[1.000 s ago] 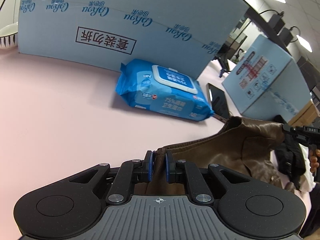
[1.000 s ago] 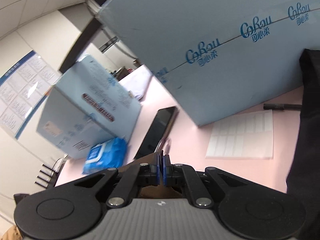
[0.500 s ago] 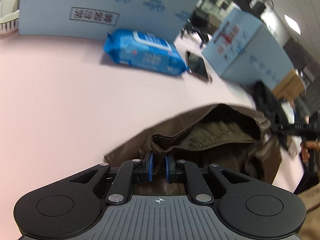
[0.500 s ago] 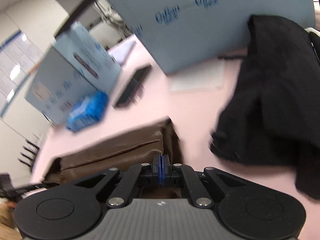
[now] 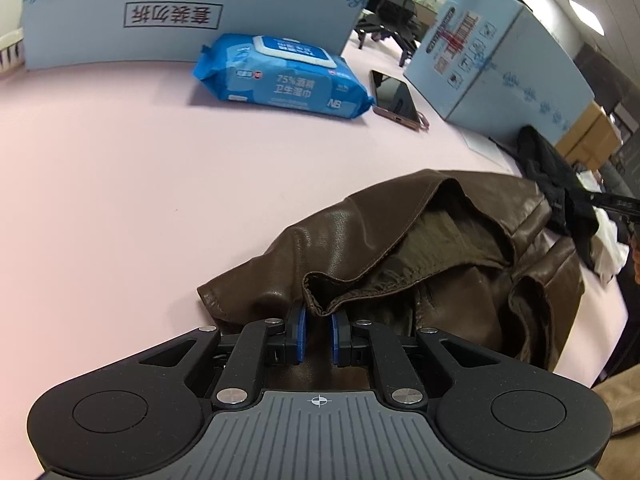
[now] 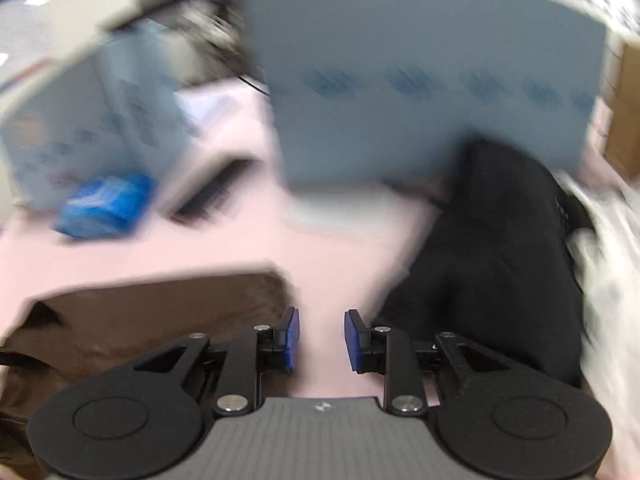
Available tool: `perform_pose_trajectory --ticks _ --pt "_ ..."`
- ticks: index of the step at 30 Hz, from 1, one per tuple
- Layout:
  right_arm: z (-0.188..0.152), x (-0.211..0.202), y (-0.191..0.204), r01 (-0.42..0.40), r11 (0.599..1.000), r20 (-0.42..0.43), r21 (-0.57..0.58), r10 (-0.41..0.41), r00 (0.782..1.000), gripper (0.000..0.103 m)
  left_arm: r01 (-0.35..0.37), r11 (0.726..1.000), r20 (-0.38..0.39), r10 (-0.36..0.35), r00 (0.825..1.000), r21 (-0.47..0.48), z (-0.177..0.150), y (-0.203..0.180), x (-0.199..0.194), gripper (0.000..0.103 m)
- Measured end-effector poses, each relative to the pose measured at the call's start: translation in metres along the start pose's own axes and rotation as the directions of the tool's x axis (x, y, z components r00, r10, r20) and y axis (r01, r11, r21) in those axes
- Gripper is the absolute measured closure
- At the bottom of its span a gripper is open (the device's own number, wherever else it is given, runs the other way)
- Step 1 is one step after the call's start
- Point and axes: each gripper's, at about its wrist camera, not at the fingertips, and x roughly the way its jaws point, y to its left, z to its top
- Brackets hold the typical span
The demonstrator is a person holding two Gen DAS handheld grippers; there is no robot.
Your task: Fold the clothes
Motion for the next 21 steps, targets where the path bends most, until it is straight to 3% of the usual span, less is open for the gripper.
perform_pose_trajectory --ticks 3,5,9,12,16,19,21 --pt "-0.002 0.022 0.050 -0.209 0.977 -0.019 -0.038 0.208 0.978 0.076 0.011 0.999 0.004 -0.011 1.000 -0.032 0.001 0.002 -0.005 0.091" --pt "-0.012 0.046 0.072 -0.255 0.965 -0.091 -0.062 0.249 0.964 0.077 0.031 0.996 0.009 -0.031 0.999 -0.078 0.000 0.006 -0.009 0.090" --pt "-0.045 0.088 0.090 -0.238 0.964 -0.229 -0.122 0.206 0.951 0.078 0.053 0.982 0.004 -0.053 0.999 -0.181 -0.002 0.020 -0.025 0.078" --pt "-0.054 0.089 0.090 -0.237 0.962 -0.202 -0.136 0.207 0.957 0.077 -0.025 0.980 0.048 0.035 0.998 -0.197 -0.005 0.024 -0.047 0.073" --pt "-0.055 0.090 0.085 -0.261 0.957 -0.206 -0.126 0.232 0.951 0.077 -0.032 0.975 0.191 0.075 0.979 -0.218 0.003 0.019 -0.074 0.073" --pt "-0.057 0.090 0.084 -0.265 0.954 -0.199 -0.141 0.235 0.951 0.076 -0.047 0.978 0.261 0.101 0.960 -0.204 0.023 0.010 -0.071 0.064" --pt "-0.054 0.091 0.086 -0.255 0.956 -0.197 -0.145 0.225 0.954 0.076 -0.050 0.981 0.259 0.099 0.961 -0.189 0.047 0.007 -0.051 0.064"
